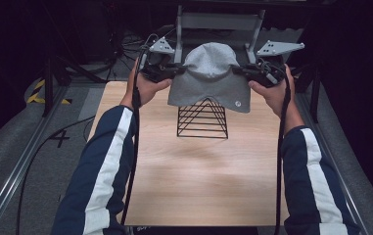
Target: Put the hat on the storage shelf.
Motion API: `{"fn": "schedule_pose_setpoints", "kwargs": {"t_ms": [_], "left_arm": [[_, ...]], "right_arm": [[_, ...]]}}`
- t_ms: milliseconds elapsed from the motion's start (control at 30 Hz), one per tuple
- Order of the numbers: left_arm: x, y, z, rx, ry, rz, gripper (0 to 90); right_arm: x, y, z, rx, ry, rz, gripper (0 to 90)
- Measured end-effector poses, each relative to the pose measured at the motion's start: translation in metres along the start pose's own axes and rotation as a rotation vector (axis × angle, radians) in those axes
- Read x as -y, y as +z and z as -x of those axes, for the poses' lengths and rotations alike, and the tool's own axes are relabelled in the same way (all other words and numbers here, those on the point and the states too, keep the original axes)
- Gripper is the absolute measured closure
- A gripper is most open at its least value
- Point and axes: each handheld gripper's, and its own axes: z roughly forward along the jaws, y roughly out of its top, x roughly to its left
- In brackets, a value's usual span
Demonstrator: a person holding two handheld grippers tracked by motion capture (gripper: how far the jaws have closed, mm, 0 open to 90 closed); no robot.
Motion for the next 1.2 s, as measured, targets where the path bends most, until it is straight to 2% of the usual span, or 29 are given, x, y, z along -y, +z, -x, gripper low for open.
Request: {"fn": "schedule_pose_setpoints", "kwargs": {"t_ms": [33, 133, 267, 333, 433, 500, 533, 633, 733, 867, 933, 967, 1033, 1067, 1200], "left_arm": [[0.001, -0.002, 0.004, -0.002, 0.022, -0.006, 85.6], [0.008, -0.007, 0.008, 0.015, 0.019, 0.016, 85.6], [0.016, -0.006, 0.012, 0.002, 0.037, -0.010, 85.5], [0.024, -0.002, 0.012, -0.003, 0.021, -0.019, 85.5], [0.029, 0.002, 0.012, -0.016, 0.030, -0.030, 85.4], [0.035, 0.007, 0.013, -0.010, 0.022, -0.039, 85.4], [0.039, 0.010, 0.014, -0.016, 0.030, -0.058, 85.4], [0.050, 0.019, 0.015, -0.018, 0.008, -0.060, 85.2], [0.064, 0.030, 0.017, -0.011, 0.010, -0.093, 85.1], [0.084, 0.043, 0.020, -0.003, -0.011, -0.114, 84.9], [0.089, 0.045, 0.021, 0.005, -0.024, -0.109, 84.8], [0.095, 0.048, 0.022, 0.006, -0.039, -0.096, 84.9], [0.108, 0.054, 0.023, 0.017, -0.057, -0.113, 84.8], [0.108, 0.054, 0.023, 0.017, -0.057, -0.113, 84.8], [0.125, 0.064, 0.027, 0.029, -0.080, -0.122, 84.9]], "right_arm": [[0.001, -0.004, -0.003, -0.006, -0.007, 0.003, 84.4], [0.005, -0.008, -0.007, -0.017, -0.015, 0.008, 84.4], [0.014, -0.010, -0.012, -0.030, -0.025, -0.001, 84.4], [0.018, -0.008, -0.014, -0.036, -0.024, -0.006, 84.4], [0.024, -0.004, -0.018, -0.032, -0.033, -0.022, 84.4], [0.028, -0.002, -0.018, -0.038, -0.028, -0.022, 84.4], [0.030, 0.000, -0.019, -0.041, -0.023, -0.028, 84.3], [0.042, 0.010, -0.021, -0.035, -0.028, -0.059, 84.2], [0.055, 0.021, -0.021, -0.042, -0.010, -0.082, 84.2], [0.072, 0.033, -0.022, -0.045, -0.004, -0.114, 84.3], [0.076, 0.034, -0.022, -0.044, 0.001, -0.121, 84.2], [0.087, 0.039, -0.022, -0.052, 0.022, -0.124, 84.2], [0.096, 0.042, -0.022, -0.063, 0.042, -0.130, 84.2], [0.096, 0.042, -0.022, -0.063, 0.042, -0.130, 84.2], [0.116, 0.051, -0.025, -0.073, 0.056, -0.161, 84.3]]}}
